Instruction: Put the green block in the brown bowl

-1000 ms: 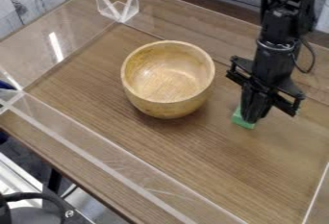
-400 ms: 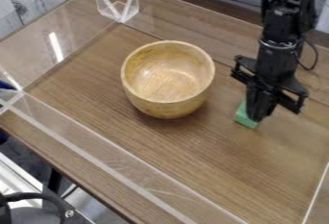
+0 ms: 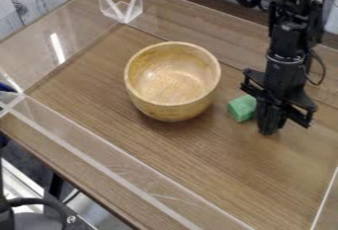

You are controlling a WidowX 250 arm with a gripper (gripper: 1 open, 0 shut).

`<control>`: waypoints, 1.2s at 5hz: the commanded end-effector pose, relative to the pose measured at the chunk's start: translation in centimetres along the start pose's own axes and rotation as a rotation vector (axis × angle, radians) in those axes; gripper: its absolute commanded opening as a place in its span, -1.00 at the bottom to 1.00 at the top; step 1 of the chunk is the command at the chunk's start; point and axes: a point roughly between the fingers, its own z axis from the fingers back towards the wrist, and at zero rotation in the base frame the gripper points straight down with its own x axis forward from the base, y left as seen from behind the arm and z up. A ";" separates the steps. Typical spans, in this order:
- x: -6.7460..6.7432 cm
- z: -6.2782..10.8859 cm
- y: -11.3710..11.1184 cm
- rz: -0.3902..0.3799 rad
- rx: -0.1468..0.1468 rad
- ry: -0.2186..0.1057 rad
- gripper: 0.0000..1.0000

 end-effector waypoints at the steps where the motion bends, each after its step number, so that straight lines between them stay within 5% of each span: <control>1: -0.4 2.8 0.7 0.027 0.022 -0.051 -1.00; 3: -1.5 8.0 2.7 0.104 0.073 -0.126 -1.00; 5: -3.1 10.4 7.3 0.193 0.087 -0.164 -1.00; 6: -2.7 10.0 6.7 0.159 0.082 -0.158 1.00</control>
